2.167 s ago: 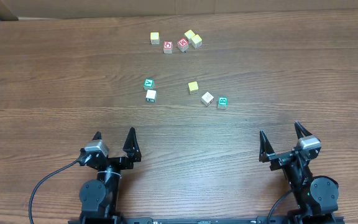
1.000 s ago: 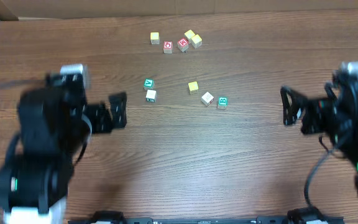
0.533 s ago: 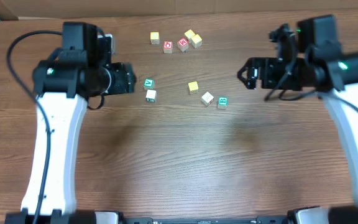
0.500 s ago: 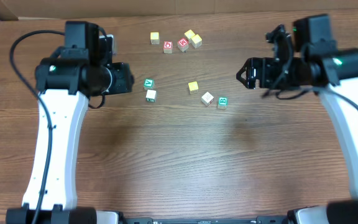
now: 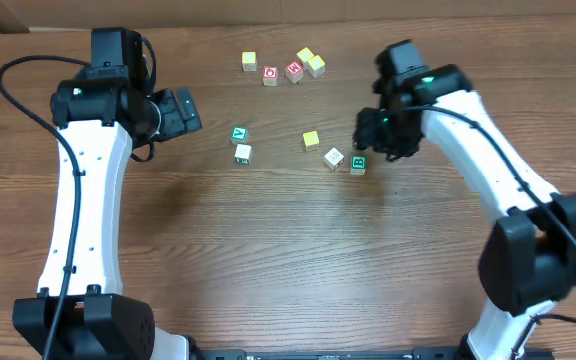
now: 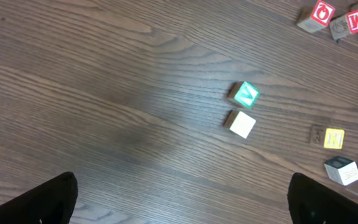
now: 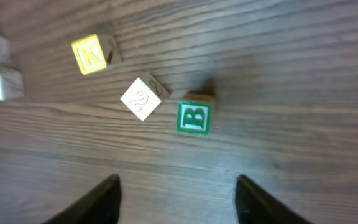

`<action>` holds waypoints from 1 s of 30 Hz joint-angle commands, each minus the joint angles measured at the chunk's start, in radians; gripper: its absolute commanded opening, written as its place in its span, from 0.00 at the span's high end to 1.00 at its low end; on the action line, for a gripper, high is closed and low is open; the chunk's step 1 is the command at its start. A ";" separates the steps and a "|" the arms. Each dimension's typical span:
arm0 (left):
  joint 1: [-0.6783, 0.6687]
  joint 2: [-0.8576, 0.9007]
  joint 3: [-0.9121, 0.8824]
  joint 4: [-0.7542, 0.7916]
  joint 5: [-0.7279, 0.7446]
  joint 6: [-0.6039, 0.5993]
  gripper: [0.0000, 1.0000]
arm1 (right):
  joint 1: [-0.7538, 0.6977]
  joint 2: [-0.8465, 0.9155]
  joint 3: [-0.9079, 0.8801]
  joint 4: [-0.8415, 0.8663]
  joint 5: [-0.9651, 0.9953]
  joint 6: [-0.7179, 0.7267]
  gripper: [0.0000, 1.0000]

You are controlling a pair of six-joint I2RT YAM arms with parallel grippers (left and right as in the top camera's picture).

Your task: Flip 5 blocks

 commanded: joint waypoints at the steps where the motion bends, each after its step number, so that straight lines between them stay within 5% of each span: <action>1: -0.003 0.006 0.026 0.003 -0.018 -0.024 0.00 | 0.035 0.063 0.016 0.018 0.079 0.025 0.36; 12: -0.004 0.006 0.026 0.003 -0.018 -0.024 0.00 | 0.047 0.196 -0.029 0.095 0.137 0.024 0.38; 15: -0.004 0.006 0.026 0.003 -0.018 -0.024 0.00 | 0.047 0.209 -0.029 0.108 0.135 0.027 0.52; 30: -0.004 0.007 0.026 0.003 -0.018 -0.024 0.00 | 0.047 0.190 0.032 -0.013 0.124 0.054 0.73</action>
